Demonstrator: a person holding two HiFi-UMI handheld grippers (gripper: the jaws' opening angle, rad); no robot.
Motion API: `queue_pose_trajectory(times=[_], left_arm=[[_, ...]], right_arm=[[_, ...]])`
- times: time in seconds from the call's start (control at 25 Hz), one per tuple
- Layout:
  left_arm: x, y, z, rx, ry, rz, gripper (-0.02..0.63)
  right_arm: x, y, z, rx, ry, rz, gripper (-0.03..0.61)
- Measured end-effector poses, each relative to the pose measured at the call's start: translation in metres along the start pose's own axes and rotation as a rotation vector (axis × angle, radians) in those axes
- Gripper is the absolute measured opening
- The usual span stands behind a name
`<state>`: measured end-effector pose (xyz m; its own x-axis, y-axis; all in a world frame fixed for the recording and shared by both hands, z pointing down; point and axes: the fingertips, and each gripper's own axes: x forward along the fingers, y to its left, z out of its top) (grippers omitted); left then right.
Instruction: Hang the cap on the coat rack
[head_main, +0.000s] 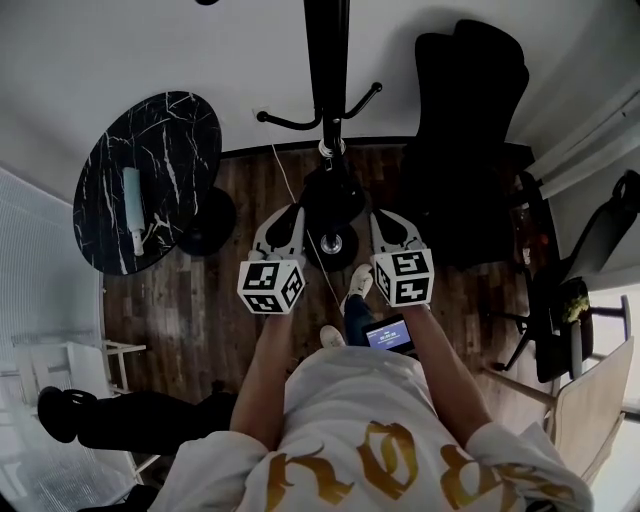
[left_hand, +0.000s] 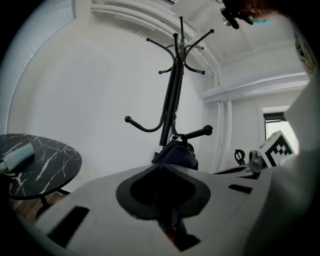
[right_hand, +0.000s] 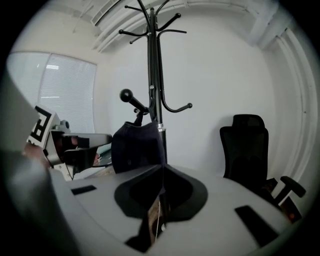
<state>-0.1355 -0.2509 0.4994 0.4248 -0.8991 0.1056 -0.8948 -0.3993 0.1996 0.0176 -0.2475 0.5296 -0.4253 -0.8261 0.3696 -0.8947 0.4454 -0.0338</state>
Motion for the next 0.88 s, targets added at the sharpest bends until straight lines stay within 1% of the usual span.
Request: queue_pose_trajectory(times=[0.04,0.28,0.48,0.6,0.68,0.76,0.88], left_arm=[[-0.003,-0.001,0.003,0.005,-0.005,0.005,0.026],[-0.024,-0.019,0.02,0.03,-0.04,0.019,0.02],[-0.047,-0.034,0.028,0.072,-0.058,0.063,0.02],[-0.063,-0.034,0.029,0.086,-0.063,0.128,0.02],[-0.075,-0.034,0.028,0.097,-0.056,0.18,0.02],[-0.085,-0.039,0.03,0.103,-0.06,0.205,0.02],[-0.098,-0.054,0.034,0.117,-0.064,0.218,0.02]], right_arm=[[-0.005,0.002,0.001,-0.005,-0.005,0.001,0.016],[-0.038,0.015,0.012,0.032,-0.059,0.053,0.012],[-0.055,0.025,0.022,-0.033,-0.076,0.041,0.012],[-0.064,0.031,0.029,-0.039,-0.107,0.046,0.012],[-0.071,0.039,0.032,-0.045,-0.119,0.076,0.012],[-0.079,0.045,0.035,-0.044,-0.131,0.114,0.012],[-0.098,0.047,0.035,-0.05,-0.148,0.149,0.012]])
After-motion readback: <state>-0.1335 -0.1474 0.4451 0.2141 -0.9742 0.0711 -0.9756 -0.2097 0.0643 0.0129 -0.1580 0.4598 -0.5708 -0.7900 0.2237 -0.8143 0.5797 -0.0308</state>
